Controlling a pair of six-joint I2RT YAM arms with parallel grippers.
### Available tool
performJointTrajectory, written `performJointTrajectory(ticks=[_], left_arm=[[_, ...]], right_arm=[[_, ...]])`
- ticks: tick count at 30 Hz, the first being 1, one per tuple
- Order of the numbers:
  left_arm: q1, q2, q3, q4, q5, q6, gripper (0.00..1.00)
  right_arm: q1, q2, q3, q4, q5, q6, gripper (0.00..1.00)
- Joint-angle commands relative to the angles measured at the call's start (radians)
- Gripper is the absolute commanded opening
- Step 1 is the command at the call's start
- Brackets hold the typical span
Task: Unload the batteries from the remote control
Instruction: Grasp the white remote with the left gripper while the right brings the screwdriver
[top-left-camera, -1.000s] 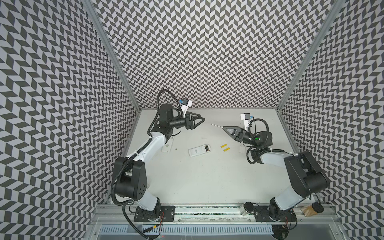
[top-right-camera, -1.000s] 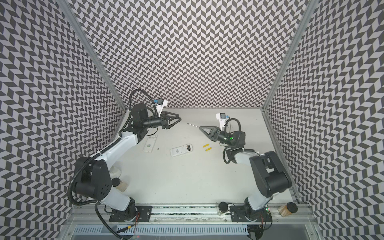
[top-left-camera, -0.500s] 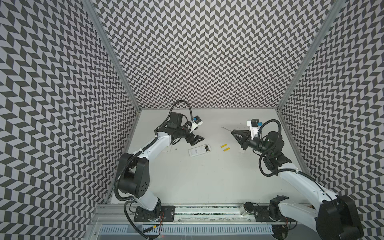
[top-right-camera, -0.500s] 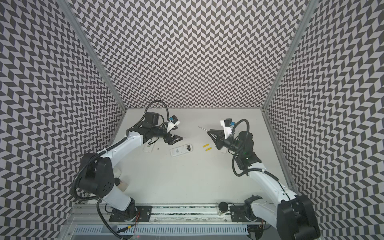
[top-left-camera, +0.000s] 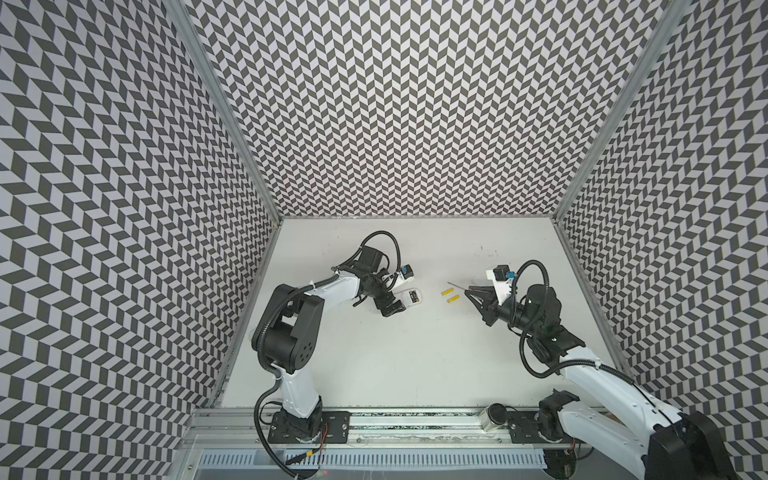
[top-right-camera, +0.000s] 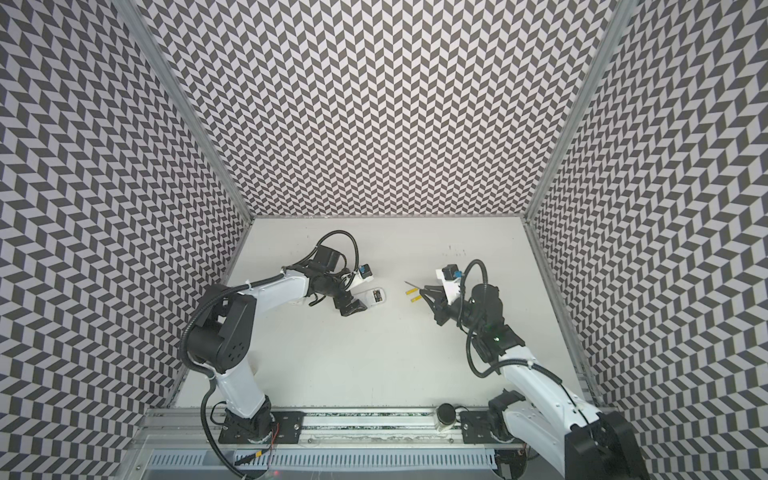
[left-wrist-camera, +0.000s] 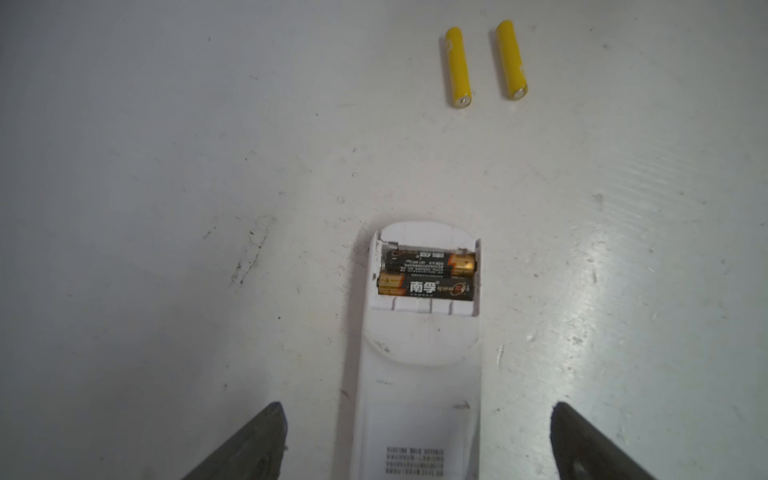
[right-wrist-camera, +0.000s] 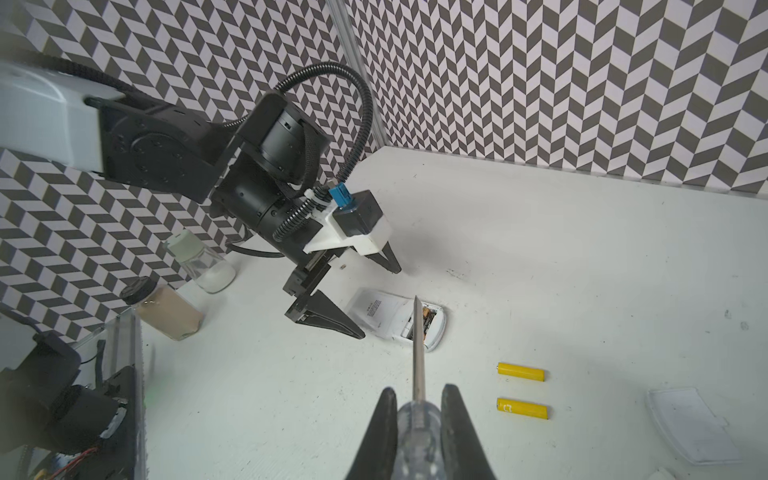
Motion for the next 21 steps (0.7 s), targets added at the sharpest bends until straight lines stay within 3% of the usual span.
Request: performJointTrajectory(ticks=[1,10,17,21], left_arm=[[-0.026,0.039,0.048,-0.022,-0.04,0.018,0.99],[-0.049,0.087,0.043,-0.027,-0.036,0.033,0.9],[-0.056,0.057,0.017,-0.086,0.03,0.074,0.54],[-0.063,0.018,-0.006,-0.12,0.035,0.103,0.49]], right_arm=[[0.014,0.009,0.006,0.011,0.006,-0.04,0.0],[0.07,0.034,0.023,-0.046,0.055,-0.115,0.0],[0.094,0.05,0.059,-0.112,0.052,-0.146,0.01],[0.111,0.051,0.062,-0.138,0.048,-0.177,0.01]])
